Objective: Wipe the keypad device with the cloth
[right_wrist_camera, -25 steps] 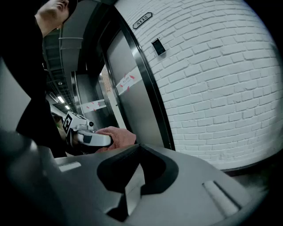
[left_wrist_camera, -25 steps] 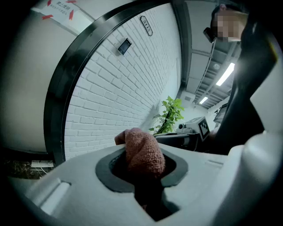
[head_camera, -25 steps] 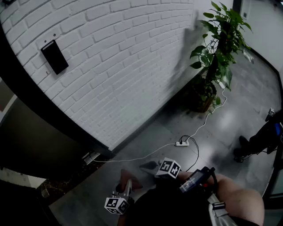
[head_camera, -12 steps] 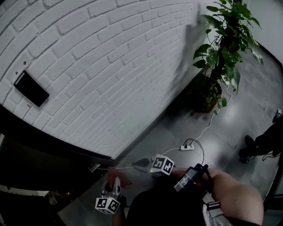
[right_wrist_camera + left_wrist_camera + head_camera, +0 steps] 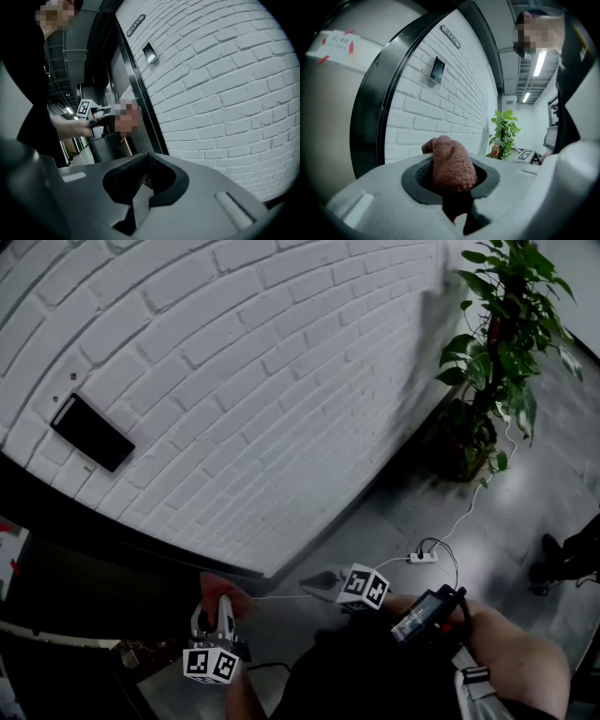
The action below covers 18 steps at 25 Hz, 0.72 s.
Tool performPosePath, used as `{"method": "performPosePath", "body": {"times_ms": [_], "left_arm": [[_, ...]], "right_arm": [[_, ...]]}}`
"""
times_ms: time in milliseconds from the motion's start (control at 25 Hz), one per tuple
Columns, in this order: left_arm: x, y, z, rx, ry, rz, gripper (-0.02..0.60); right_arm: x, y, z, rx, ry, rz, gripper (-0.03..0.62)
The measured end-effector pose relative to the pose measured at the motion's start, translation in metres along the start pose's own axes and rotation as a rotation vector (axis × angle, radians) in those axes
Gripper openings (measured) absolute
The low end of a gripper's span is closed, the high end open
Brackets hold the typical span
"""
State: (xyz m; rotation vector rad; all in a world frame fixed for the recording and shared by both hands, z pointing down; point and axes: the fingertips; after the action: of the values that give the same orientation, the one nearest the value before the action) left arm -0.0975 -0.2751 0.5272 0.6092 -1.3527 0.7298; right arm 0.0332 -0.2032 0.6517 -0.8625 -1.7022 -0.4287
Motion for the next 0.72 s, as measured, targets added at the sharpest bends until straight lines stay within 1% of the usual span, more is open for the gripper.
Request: {"method": "performPosePath", "body": {"times_ms": [80, 200, 240, 360, 480, 640, 680, 720], "left_arm": [[-0.033, -0.008, 0.010, -0.003, -0.101, -0.052, 0.094], [-0.101, -0.035, 0.026, 0.028, -0.264, -0.094, 0.092], [-0.128, -0.042, 0.032, 0.022, -0.321, -0.100, 0.092], [-0.210, -0.062, 0.043, -0.033, -0.525, -0.147, 0.093], [-0.280, -0.089, 0.038, -0.096, -0.736, -0.193, 0.092], [-0.361, -0.123, 0.020, -0.177, -1.010, -0.249, 0.093], [-0.376, -0.131, 0.019, -0.204, -1.063, -0.256, 0.093], [-0.387, -0.140, 0.023, -0.231, -1.098, -0.255, 0.092]], "right_arm": [[0.008, 0.000, -0.006, 0.002, 0.014, -0.006, 0.002], [0.007, -0.004, -0.010, 0.077, -0.064, -0.045, 0.002], [0.005, -0.007, -0.007, 0.088, -0.079, -0.045, 0.002], [-0.001, -0.020, -0.002, 0.078, -0.089, -0.046, 0.002], [-0.007, -0.022, -0.006, 0.083, -0.087, -0.057, 0.002], [-0.007, -0.011, -0.016, 0.134, -0.101, -0.077, 0.002], [-0.006, -0.007, -0.019, 0.149, -0.109, -0.084, 0.002], [-0.006, -0.003, -0.021, 0.164, -0.117, -0.091, 0.002]]}}
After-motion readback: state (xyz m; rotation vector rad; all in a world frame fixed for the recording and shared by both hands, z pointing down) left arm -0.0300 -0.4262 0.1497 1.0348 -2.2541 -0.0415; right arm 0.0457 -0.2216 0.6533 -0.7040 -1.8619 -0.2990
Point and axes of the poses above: the fingertips, and each gripper's own axes: y backward along the fingers, z to its left, x out of its underside, and after that the axes turned 6 degrees about -z, right-handed
